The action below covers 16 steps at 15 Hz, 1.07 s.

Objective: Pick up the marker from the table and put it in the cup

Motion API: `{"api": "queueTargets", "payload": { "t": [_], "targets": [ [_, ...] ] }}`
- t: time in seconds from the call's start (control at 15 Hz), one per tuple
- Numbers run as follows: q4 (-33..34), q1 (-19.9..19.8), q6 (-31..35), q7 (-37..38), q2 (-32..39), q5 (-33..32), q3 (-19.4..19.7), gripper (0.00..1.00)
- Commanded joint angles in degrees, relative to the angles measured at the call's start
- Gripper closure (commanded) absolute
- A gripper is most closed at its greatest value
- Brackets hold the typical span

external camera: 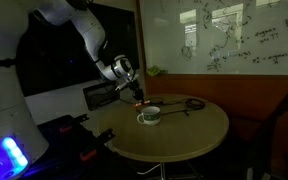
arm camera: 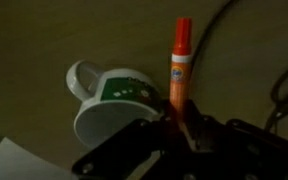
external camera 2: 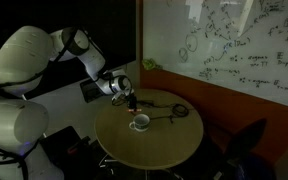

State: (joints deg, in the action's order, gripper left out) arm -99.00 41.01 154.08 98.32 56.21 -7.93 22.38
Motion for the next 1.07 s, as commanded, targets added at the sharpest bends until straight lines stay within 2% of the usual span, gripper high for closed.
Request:
{"api": "queueTargets", "payload": {
  "t": [0.0, 0.27, 0.53, 0.73, 1.0],
  "targets": [
    [-1.2, 0.65, -2.35, 1.94, -1.57, -1.36, 2.61, 0.95],
    [-0.65, 2.16, -4.2, 4.29, -0.36, -3.28, 7.27, 0.95],
    [-0.45, 4.78, -8.9, 9.5, 0.4, -9.92, 11.22, 0.95],
    [0.33, 6.49, -11.96, 14.17, 1.85, -15.07, 12.02, 0.95],
    [1.78, 7.92, -18.47, 19.53, 4.31, -21.41, 10.83, 0.95]
  ]
}}
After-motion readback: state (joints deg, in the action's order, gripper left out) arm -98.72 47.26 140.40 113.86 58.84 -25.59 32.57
